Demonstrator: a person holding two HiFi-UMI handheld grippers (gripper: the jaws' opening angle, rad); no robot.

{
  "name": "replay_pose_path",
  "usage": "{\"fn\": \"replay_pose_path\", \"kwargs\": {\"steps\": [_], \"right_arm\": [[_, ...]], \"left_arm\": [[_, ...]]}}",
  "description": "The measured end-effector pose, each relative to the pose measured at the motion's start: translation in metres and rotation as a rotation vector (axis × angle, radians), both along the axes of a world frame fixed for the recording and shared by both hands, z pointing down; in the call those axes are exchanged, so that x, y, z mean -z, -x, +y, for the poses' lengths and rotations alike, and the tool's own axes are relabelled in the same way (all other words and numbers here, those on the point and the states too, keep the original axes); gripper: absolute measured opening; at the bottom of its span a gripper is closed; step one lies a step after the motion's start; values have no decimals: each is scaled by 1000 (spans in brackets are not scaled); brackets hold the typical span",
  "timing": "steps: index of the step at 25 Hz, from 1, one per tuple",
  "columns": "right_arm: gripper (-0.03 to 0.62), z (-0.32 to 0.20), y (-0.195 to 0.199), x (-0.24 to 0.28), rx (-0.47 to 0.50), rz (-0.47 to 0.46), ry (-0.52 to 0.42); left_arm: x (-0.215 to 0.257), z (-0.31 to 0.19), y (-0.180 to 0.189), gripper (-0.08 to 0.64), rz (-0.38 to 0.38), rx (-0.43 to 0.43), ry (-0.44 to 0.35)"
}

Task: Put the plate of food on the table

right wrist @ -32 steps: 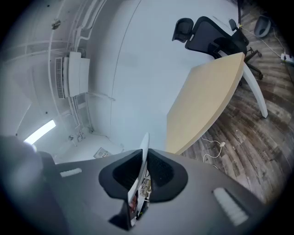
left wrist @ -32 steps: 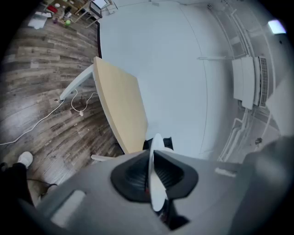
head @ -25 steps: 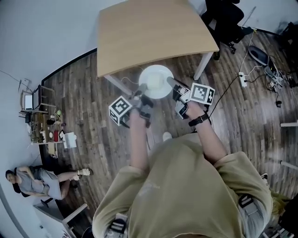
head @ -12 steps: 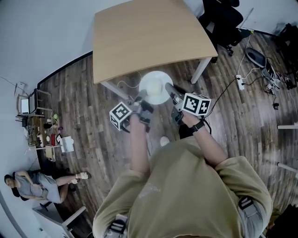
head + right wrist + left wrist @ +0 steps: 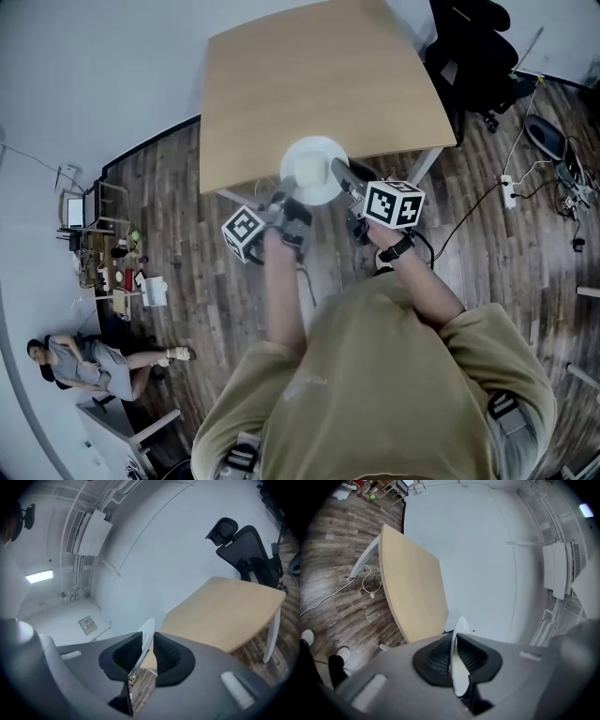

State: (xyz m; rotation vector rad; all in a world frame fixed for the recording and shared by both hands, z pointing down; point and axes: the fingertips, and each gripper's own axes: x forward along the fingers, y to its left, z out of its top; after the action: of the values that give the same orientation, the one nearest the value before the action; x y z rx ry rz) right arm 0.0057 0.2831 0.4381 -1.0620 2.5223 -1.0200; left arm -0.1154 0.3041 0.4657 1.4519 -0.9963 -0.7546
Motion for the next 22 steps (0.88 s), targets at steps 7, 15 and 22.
{"fn": "replay_pose_path", "kwargs": {"steps": [7,15,22], "right_arm": [[84,-206,-122,-1,55,-13,61],[92,-222,-121,-34,89,-29,146],[95,-232,-117,-66,58,-27,177]], "left_arm": [[5,-197,-123,18,5,56,80],[-21,-208,-123,17,11,61,127],[-54,-221,-118,14,-8,4,144]]}}
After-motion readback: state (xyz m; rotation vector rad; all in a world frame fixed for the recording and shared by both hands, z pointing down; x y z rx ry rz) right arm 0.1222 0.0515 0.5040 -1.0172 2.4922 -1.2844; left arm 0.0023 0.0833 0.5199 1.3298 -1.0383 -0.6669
